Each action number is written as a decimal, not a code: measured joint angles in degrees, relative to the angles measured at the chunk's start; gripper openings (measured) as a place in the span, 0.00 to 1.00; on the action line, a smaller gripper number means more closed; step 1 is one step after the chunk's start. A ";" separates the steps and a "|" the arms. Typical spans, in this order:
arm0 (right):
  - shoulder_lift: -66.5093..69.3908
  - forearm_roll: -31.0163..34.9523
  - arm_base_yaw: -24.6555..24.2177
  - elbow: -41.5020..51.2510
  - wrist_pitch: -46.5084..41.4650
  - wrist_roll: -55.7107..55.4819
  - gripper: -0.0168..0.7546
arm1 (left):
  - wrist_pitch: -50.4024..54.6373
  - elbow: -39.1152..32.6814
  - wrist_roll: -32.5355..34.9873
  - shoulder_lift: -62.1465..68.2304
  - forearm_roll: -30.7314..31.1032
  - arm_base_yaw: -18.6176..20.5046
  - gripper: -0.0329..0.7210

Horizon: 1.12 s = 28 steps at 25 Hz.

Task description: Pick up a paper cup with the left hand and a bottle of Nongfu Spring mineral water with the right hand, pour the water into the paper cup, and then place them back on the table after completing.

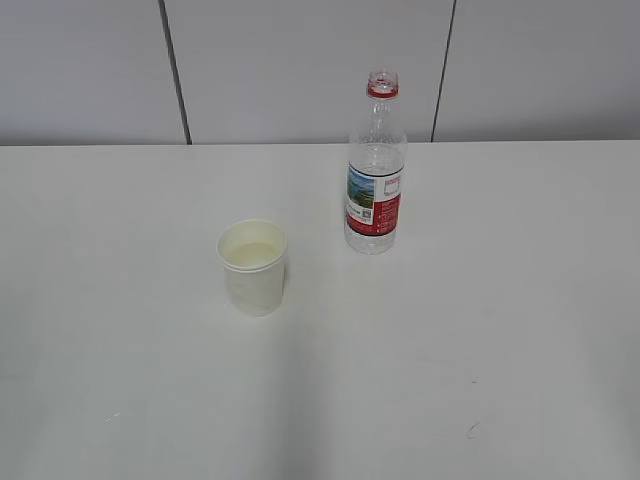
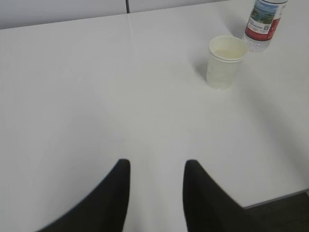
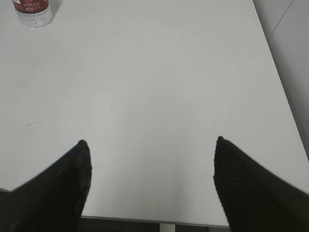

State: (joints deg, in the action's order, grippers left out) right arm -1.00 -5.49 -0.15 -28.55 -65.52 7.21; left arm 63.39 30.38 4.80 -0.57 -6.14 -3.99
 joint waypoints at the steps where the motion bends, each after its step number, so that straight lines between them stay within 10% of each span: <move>1: 0.00 0.00 0.00 0.00 0.00 0.00 0.78 | 0.00 0.00 0.00 0.00 0.00 0.00 0.36; 28: 0.00 0.00 0.00 0.00 0.00 0.00 0.78 | 0.00 0.00 0.00 0.00 0.00 0.00 0.36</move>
State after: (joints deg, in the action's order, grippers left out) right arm -1.00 -5.49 -0.15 -28.55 -65.52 7.21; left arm 63.39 30.38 4.80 -0.57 -6.14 -3.99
